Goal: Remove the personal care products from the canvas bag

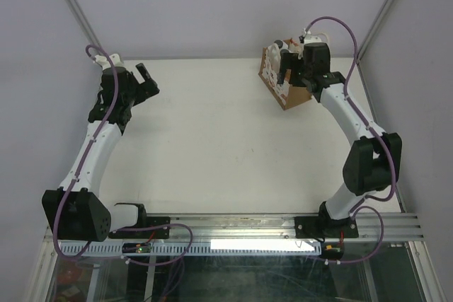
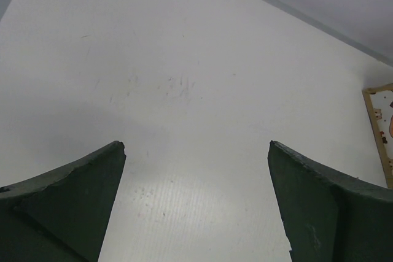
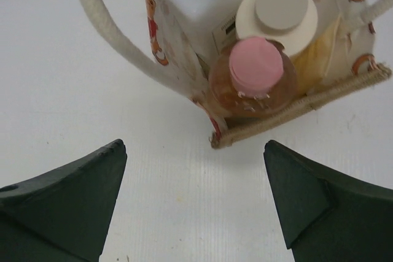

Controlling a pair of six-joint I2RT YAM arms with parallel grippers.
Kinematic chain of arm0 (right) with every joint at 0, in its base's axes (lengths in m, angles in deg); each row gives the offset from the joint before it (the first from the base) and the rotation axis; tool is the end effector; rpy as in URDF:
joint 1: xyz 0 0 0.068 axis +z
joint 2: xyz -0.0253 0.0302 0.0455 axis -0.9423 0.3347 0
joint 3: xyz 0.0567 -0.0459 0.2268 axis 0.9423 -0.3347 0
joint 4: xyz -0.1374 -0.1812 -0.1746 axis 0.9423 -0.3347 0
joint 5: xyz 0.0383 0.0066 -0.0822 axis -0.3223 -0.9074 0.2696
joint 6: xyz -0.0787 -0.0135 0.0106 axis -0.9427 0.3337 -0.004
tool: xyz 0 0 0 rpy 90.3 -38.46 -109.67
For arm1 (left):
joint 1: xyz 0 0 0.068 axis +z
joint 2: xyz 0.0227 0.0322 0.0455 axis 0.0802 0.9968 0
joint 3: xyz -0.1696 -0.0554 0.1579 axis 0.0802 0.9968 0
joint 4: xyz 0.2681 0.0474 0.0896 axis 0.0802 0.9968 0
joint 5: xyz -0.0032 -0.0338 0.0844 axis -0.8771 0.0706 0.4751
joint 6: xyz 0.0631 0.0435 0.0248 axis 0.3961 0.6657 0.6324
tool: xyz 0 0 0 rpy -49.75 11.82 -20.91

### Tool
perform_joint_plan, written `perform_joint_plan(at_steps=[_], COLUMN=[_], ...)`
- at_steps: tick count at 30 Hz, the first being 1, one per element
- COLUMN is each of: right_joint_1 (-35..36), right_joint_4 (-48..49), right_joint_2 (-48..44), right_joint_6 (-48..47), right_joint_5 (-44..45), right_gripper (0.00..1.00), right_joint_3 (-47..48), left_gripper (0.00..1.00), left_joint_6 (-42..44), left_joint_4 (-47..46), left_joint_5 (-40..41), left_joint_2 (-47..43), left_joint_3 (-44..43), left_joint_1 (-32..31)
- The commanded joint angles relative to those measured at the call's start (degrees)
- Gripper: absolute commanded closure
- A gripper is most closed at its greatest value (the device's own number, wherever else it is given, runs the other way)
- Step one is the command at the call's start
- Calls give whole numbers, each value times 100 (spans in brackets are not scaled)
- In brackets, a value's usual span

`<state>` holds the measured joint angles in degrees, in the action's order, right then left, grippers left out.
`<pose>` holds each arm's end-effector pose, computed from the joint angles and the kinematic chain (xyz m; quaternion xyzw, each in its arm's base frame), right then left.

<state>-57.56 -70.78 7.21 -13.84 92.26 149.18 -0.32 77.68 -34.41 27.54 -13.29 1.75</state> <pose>0.4111 0.0910 0.2643 -0.0200 0.8844 0.0693 0.4611 0.3478 -0.0057 0.2797 -0.1910 0.8439 -0.0391 0.4999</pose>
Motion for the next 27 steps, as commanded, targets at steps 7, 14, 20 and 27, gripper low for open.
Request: perform_joint_plan(at_steps=[7,14,20,27], right_joint_1=[57,89,91,108], right_joint_4=[106,50,-179,-659], right_joint_2=[1300,1826,2012,1823], right_joint_6=[53,115,128,119], right_joint_5=[-626,-990,-1115,-1598], right_gripper=[15,42,79,100], right_joint_3=[2011,2698,3021,2987], left_gripper=[1,1,1,1], left_joint_6=[-235,-378,-225,-548], left_joint_4=[-990,-1114,-1244,-1242], left_joint_5=[-1016,-1242,-1622,-1339], left_joint_2=[-84,-25,-36,-151], left_joint_3=[289,318,295,387], left_joint_1=[98,118,119,115])
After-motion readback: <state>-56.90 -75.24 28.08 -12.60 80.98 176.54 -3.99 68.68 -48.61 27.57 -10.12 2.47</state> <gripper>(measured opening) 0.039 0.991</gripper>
